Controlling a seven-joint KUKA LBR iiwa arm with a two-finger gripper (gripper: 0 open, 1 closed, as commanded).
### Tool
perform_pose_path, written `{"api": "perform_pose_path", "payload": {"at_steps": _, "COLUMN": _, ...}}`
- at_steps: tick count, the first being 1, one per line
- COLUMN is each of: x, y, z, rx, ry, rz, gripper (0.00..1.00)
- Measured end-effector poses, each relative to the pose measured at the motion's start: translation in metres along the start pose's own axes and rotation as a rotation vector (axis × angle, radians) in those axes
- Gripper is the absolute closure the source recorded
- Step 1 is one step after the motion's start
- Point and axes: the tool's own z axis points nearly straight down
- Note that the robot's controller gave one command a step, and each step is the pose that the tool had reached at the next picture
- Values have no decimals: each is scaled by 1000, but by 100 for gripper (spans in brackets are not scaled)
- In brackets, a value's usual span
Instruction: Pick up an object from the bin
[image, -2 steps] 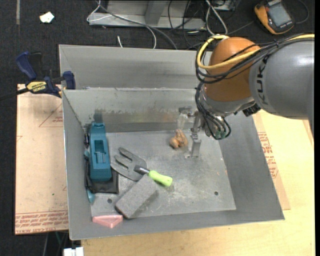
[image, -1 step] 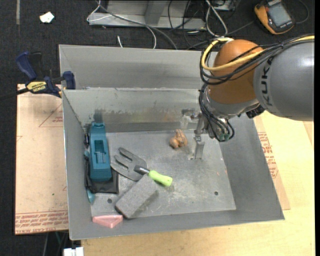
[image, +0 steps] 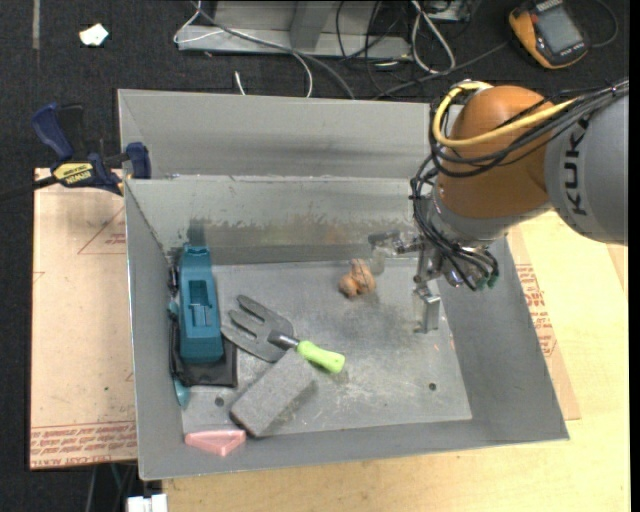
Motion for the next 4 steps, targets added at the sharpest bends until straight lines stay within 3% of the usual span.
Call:
{"api": "perform_pose_path", "payload": {"at_steps": 1, "x": -33, "y": -6, "z": 49, "rx": 0, "ry": -5, "rz": 197, "gripper": 0}}
{"api": "perform_pose_path", "payload": {"at_steps": 2, "x": -18, "y": 6, "z": 6, "rx": 2, "ry": -7, "rz": 112, "gripper": 0}}
{"api": "perform_pose_path", "payload": {"at_steps": 3, "x": -44, "y": -8, "z": 61, "rx": 0, "ry": -6, "rz": 254, "gripper": 0}}
{"api": "perform_pose_path", "payload": {"at_steps": 4, "x": -44, "y": -7, "z": 24, "rx": 2, "ry": -9, "rz": 154, "gripper": 0}}
